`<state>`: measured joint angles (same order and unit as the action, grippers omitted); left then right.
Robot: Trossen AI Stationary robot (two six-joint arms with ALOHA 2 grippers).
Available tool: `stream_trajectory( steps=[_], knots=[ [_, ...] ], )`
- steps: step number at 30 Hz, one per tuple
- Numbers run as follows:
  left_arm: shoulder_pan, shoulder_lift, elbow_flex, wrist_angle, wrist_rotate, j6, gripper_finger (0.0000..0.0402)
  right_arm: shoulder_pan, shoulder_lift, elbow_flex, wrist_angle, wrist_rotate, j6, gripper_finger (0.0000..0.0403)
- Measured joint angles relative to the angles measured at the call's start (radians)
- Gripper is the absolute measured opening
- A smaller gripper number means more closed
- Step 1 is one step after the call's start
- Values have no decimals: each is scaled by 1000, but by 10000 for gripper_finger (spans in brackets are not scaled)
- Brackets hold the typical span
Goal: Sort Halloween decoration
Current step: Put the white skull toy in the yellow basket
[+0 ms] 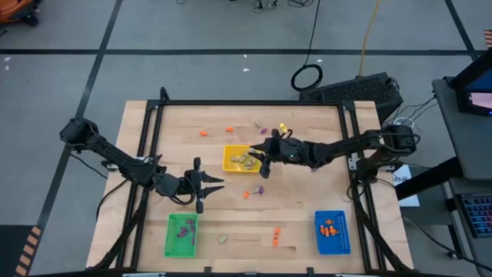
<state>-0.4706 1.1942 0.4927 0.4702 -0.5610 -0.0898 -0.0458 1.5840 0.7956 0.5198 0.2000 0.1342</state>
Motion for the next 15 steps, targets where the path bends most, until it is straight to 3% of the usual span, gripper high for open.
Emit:
stream_trajectory(
  steps=[15],
  knots=[
    [0, 0, 0, 0, 0, 0, 83, -23, 153, 0, 7, -21, 91, 80]
  ],
)
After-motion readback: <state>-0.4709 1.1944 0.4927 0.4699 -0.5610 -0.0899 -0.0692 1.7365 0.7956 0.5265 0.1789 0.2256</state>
